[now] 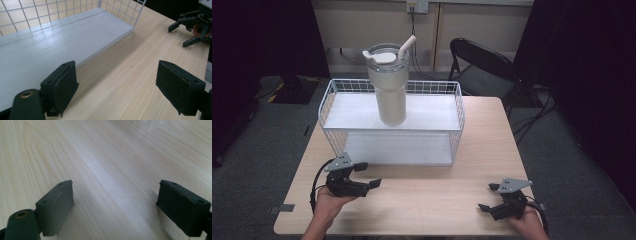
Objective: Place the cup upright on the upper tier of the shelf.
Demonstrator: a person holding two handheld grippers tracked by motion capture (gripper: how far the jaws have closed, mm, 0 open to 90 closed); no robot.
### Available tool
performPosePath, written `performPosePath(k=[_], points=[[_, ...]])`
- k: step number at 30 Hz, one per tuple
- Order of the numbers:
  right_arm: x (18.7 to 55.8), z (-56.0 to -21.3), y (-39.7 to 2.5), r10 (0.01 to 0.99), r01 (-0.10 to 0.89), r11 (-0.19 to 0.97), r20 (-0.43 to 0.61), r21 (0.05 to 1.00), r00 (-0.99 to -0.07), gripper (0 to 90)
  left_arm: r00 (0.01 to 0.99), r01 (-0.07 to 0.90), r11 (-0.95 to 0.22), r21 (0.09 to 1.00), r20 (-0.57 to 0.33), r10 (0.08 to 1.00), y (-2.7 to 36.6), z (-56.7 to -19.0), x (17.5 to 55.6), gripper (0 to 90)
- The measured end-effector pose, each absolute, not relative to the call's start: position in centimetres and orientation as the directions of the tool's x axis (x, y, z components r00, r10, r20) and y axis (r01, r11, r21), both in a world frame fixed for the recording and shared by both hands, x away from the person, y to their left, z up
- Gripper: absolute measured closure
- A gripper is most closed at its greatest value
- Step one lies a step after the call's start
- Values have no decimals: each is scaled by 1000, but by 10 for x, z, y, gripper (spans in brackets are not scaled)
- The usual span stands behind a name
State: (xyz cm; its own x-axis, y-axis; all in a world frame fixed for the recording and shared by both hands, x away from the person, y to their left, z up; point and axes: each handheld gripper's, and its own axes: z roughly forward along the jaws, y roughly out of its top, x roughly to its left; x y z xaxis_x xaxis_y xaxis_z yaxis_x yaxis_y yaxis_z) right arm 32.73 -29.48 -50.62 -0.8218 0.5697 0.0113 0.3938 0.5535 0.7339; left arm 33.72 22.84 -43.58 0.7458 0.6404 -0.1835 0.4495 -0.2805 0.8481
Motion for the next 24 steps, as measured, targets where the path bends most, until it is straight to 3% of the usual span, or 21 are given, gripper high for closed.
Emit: performPosePath(k=[24], points=[[327, -506, -295, 570, 396, 552, 14, 733, -821, 130, 709, 492, -310, 814, -168, 685, 249, -471, 334, 163]])
